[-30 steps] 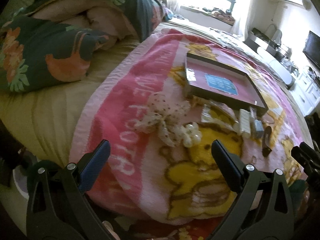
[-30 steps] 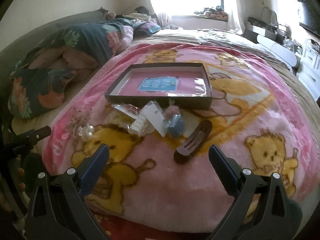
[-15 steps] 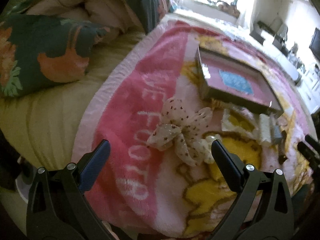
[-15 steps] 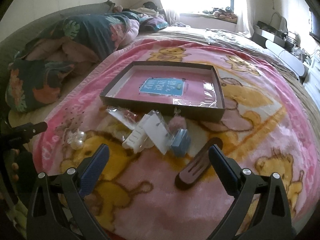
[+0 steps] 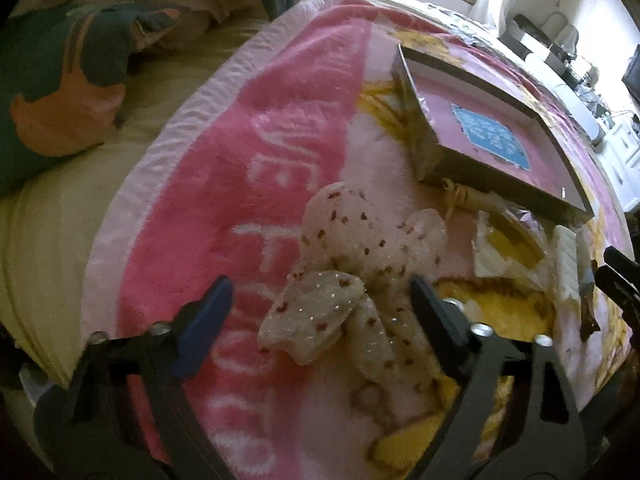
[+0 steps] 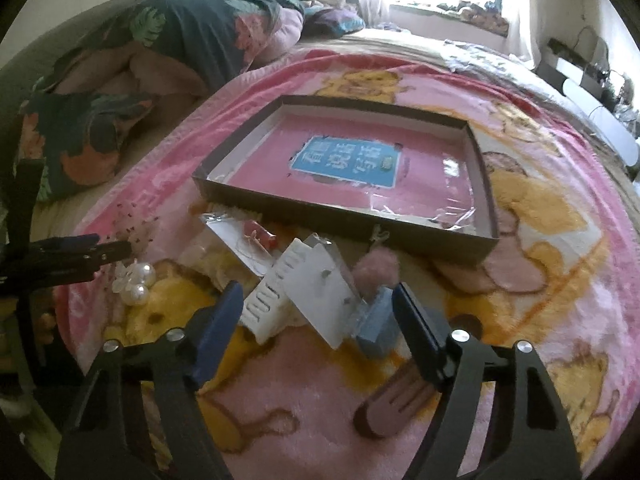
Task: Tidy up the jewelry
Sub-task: 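Grasp the white polka-dot bow with the left tool while the right tool grasps the clear earring bag, then carry the bow into the tray and open the left tool while the right tool drops the earring bag there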
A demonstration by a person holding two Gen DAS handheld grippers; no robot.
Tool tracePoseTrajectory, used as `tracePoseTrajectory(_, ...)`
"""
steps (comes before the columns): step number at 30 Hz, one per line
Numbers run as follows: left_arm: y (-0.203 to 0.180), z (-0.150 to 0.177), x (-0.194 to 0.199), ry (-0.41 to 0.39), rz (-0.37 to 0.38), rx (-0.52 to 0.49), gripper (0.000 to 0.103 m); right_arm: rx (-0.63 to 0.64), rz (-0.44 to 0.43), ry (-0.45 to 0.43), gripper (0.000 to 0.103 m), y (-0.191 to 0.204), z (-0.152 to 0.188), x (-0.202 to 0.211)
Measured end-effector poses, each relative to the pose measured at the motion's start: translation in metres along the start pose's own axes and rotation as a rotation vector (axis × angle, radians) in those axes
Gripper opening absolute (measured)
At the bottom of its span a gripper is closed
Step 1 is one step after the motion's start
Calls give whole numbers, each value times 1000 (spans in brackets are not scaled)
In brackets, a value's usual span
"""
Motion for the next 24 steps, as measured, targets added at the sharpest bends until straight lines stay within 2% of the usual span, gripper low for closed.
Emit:
tracePoseTrajectory(4,-5,-5,-6,-2,28,-13,43,-3,-13,13,65,-1,-2,-10)
tracePoseTrajectory(7,-9,-10,-4,-22,27,-35,33,-7,-27,23,61,0,-3,-15)
tracePoseTrajectory(9,-10,-14,-1,-35,45,-35,23,0,-28,23,55,2,-4,-17)
tracePoseTrajectory(10,-10,-16,2,-44,50,-33,21,2,-30,26,53,3,-5,-19)
tracePoseTrajectory(12,-11,-21,9,-68,48,-41,14,4,-38,32,44,4,-5,-23)
tracePoseTrajectory(19,-21,-37,26,-105,83,-53,11,-42,-45,-7,22,-7,-9,-16)
tracePoseTrajectory(20,-24,-40,27,-108,88,-56,11,-52,-47,-16,13,-10,-10,-13)
tracePoseTrajectory(24,-35,-48,34,-119,116,-64,11,-98,-56,-60,8,-27,-15,4)
Point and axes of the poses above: each gripper's, at about its wrist camera, not at the fingertips, and x roughly against the way its jaws point, y to its left, z to its underside, the point moved 6 cm from there along -x, roughly the way its jaws point, and after that the axes turned 6 degrees about x, right-handed, at the moved point
